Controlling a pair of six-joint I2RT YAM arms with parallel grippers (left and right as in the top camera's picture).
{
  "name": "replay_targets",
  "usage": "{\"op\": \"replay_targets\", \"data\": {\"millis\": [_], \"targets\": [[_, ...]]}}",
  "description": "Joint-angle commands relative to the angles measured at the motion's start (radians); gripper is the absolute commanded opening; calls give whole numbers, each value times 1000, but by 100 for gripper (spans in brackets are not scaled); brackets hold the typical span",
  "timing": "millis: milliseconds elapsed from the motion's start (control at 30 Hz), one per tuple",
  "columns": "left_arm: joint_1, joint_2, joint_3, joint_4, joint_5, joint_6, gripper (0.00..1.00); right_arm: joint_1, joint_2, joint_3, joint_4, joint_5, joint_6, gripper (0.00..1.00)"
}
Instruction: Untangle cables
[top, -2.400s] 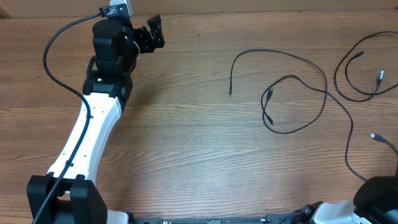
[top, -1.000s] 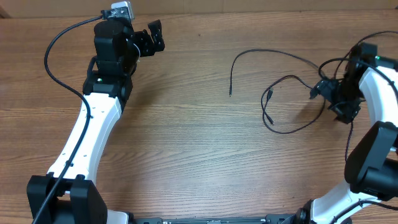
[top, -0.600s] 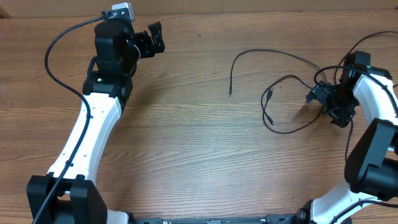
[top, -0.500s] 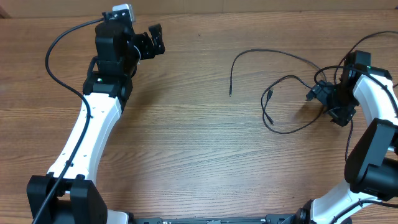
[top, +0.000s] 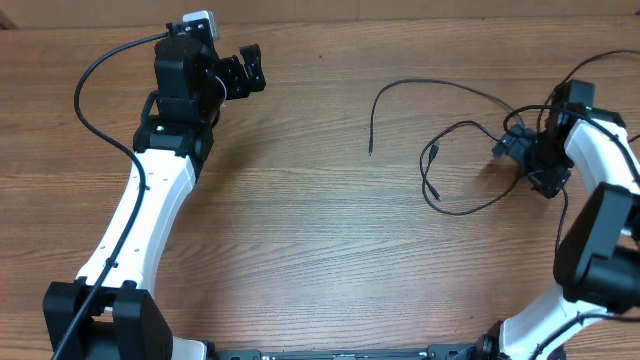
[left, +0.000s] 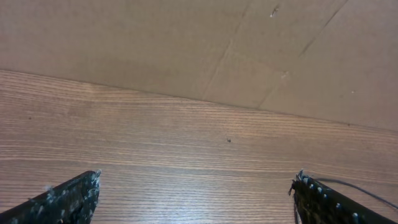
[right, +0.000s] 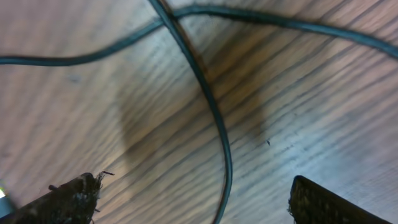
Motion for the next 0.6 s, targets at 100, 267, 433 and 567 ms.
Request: {"op": "replay_targets", "data": {"millis": [100,267,433,567], "targets": [[2,-2,8,5,-3,23,99,-1,85,-6,23,10,-3,94],[2,-2,8,5,-3,23,100,-1,115,-6,56,10,-3,92],[2,-2,8,5,-3,23,100,-1,130,-6,56,6,0,53],[2,-2,8,5,-3,23,100,-1,130,-6,52,5,1,19]]}}
